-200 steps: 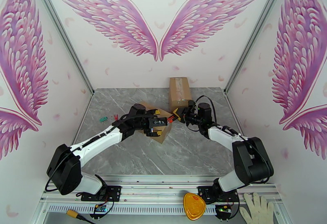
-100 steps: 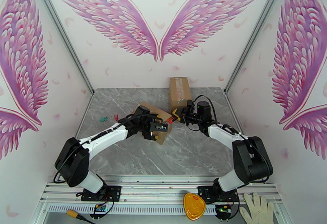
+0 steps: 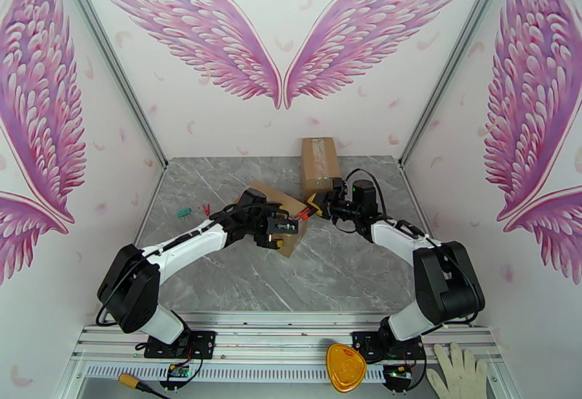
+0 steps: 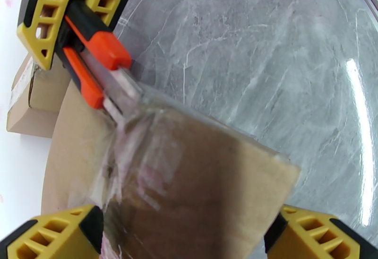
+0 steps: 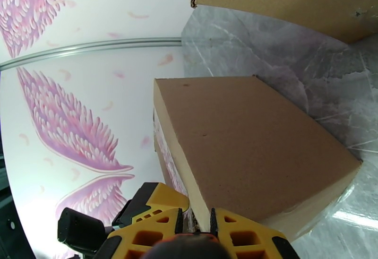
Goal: Unpack the express box
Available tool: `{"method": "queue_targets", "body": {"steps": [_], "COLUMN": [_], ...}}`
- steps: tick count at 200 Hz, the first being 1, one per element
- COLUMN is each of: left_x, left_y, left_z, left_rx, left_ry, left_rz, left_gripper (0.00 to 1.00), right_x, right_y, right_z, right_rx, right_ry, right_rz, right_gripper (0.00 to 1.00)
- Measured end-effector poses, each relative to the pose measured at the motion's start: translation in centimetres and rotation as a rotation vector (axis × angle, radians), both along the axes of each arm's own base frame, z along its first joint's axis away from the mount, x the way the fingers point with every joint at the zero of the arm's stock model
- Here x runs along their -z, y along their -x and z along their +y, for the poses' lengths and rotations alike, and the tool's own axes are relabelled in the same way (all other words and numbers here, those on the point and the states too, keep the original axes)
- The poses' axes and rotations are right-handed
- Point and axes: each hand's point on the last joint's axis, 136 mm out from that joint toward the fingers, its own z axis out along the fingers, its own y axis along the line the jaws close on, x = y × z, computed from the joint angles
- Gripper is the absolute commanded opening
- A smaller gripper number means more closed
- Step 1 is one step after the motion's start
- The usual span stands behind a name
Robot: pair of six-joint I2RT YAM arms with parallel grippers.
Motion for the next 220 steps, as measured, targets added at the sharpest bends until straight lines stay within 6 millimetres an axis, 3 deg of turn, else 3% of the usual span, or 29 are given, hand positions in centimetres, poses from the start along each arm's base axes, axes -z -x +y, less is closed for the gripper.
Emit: {"method": "queue_targets", "body": {"steps": [101, 161, 183, 205, 220], "left_x": [0.3, 0.7, 0.8, 0.3, 0.2], "left_y": [0.1, -0.6, -1.6, -5.3, -6.8], "left_z": [-1.1, -1.5, -1.4, 0.6, 2.0], "left_rx": [0.022, -0.086, -0.150, -0.314, -0.394], "left_ry": [0.055, 0.094, 0.094, 0.078, 0.064], "left_rz": [0.026, 0.115, 0.125, 0.050, 0.017], "left_gripper": [0.89, 0.87, 0.87, 0.87, 0.88], "right_x": [-0.5, -0.9, -1.2, -0.6, -0.2], "right_y": [0.3, 1.2, 2.2, 4.1, 4.6], "right_z": [-0.9, -3.3, -4.1, -4.2, -4.1], "right_rx": [-0.095, 0.118, 0.187, 0.184, 0.181], "right_ry": [0.111, 0.127, 0.108, 0.088, 0.087], "right_rz": [-0.019, -0.024, -0.019, 0.031, 0.056], "right_gripper": [0.00, 0.00, 0.00, 0.00, 0.00]}}
